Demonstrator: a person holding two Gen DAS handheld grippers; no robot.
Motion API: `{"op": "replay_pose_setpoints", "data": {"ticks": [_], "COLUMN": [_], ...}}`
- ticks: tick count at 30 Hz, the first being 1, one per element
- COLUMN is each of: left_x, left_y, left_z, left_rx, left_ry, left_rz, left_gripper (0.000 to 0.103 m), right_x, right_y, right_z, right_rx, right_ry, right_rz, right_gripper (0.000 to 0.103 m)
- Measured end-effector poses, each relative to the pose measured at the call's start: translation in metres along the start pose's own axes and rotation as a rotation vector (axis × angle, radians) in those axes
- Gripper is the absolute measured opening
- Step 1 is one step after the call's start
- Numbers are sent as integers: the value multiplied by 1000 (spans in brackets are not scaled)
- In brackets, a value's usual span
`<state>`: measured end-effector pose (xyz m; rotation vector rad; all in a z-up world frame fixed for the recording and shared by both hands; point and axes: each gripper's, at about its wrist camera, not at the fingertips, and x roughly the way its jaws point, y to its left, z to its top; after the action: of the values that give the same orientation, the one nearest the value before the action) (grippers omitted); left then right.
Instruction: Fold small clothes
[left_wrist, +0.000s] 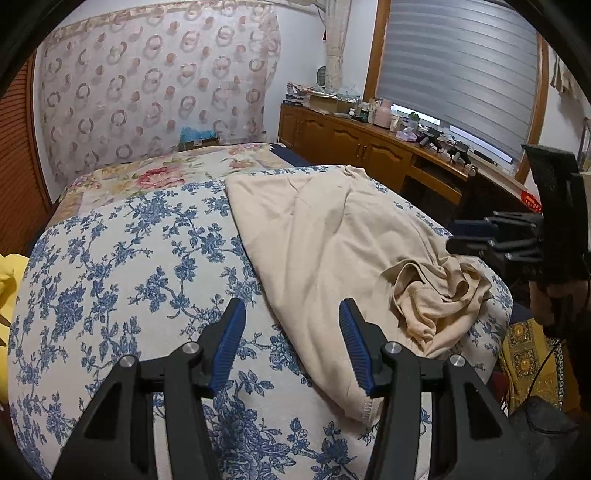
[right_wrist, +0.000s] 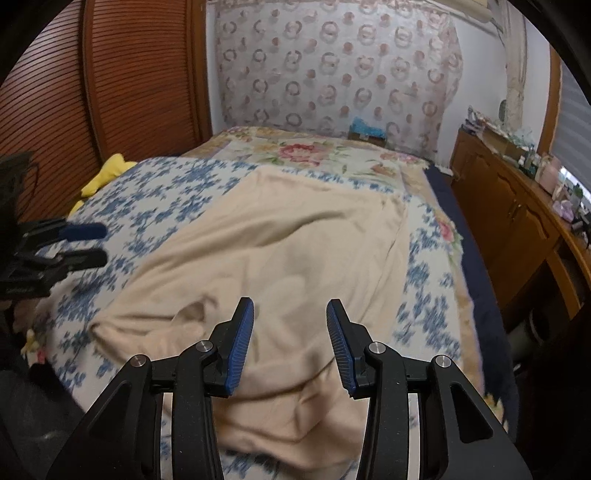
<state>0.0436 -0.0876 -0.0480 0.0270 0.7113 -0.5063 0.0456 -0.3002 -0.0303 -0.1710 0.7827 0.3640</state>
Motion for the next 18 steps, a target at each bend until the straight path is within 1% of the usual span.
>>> {"op": "replay_pose_setpoints", "data": {"ticks": [4,8,18], "left_x": [1,5,9], "left_y": [-1,-2,-9], "left_z": [-4,-8,-11], "left_rx": [-5,-3,10], "left_ry": [7,19,36], "left_rz": [-7,-11,-15], "left_gripper": [52,52,52], "right_x": [0,0,18], "right_y": [4,9,9], "right_z": [-13,-22,-38], "right_rx": [19,26,49], "right_ry": [22,39,116], "right_rz": [0,47,24], "right_gripper": [41,41,41]}}
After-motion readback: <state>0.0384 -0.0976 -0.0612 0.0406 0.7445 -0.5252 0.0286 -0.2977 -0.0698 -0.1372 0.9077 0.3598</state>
